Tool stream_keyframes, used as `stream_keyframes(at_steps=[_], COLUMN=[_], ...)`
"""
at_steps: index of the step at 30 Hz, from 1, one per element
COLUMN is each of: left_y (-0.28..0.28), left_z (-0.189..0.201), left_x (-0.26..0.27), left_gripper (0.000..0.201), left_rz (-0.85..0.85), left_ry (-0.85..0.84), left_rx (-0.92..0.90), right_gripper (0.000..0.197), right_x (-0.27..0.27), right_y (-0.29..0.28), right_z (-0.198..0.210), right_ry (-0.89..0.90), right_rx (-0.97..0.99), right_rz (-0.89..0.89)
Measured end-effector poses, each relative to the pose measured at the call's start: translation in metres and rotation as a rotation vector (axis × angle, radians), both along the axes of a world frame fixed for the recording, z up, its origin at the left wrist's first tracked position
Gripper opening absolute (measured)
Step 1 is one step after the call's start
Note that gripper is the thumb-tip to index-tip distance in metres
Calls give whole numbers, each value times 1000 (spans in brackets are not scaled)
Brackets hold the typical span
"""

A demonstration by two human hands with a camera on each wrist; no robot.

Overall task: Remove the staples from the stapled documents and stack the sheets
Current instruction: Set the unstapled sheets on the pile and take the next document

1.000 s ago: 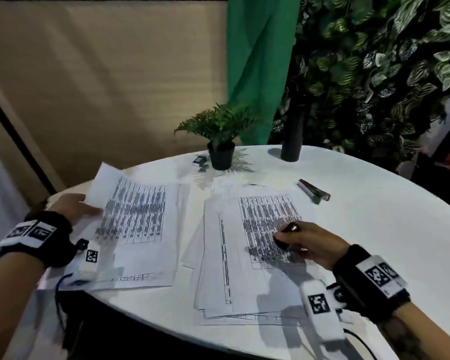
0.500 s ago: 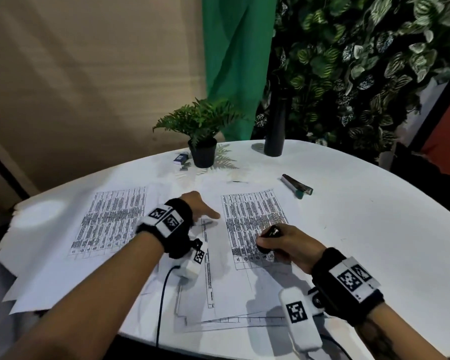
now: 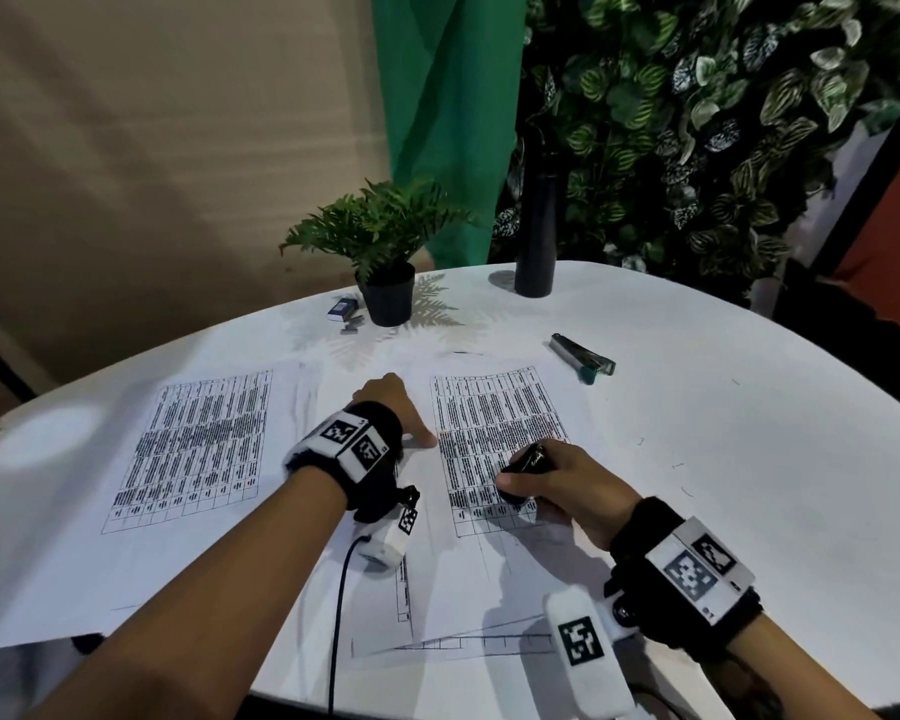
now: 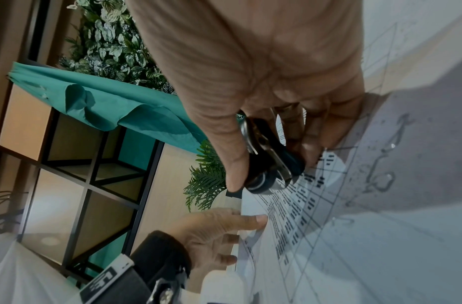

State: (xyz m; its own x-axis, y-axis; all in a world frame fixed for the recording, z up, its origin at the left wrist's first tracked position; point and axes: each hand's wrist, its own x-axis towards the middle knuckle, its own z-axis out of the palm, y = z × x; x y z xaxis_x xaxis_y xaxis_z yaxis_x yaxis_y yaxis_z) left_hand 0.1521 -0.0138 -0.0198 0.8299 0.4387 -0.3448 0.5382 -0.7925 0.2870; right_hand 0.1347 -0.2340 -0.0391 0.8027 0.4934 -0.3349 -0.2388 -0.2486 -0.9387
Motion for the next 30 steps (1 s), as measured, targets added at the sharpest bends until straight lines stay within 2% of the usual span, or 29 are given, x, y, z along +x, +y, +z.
stream_keyframes(at_steps=[4, 7, 8, 9, 11, 12, 14, 16, 17, 19, 20, 21, 23, 26, 27, 30], left_y=[-3, 12, 21, 30, 45, 49, 53, 47, 46, 43, 42, 41, 35, 32, 31, 31], left_z=[3, 14, 17, 20, 18, 15, 3, -5, -10, -13, -14, -17, -17, -10, -5, 16], left_x=[4, 0, -4, -9, -19, -26, -36, -45, -48, -50, -49, -48, -46, -43, -42, -44], left_gripper=[92, 97, 92, 77, 31, 21, 26, 7, 21, 61, 73, 76, 65, 23, 16, 19], left_rz=[24, 144, 193, 257, 331, 348, 350, 307, 300, 306, 317, 316, 299, 218, 188, 139], left_ry=[-117, -229, -222, -210, -245, -248, -180, -102, -101, -92, -110, -141, -214, -401, -463, -636], left_rx=[33, -208, -309, -431, -726, -822, -952, -982, -1006, -1030, -996, -949, -822, -814, -793, -832], right_gripper=[23, 24, 24, 24, 24, 24, 25, 26, 25, 23, 22, 21, 22, 20, 19, 13], right_x=[-1, -1, -1, -1, -1, -1, -2, -3, -3, -2, -2, -1, 2, 13, 18, 38], right_y=[0, -1, -1, -2, -2, -2, -3, -3, -3, -2, -2, -2, -3, -13, -17, -28], right_z=[2, 2, 2, 2, 1, 1, 1, 1, 1, 1, 1, 1, 0, 7, 12, 33], right_ry=[9, 17, 19, 20, 22, 25, 25, 16, 11, 2, 3, 6, 4, -35, -45, -56], right_rx=[6, 10, 11, 11, 9, 10, 17, 15, 11, 10, 11, 12, 21, 85, 126, 264], right_rz=[-3, -3, -1, 0, -3, -7, -10, -6, -1, 2, 2, 0, -14, -146, -204, -305])
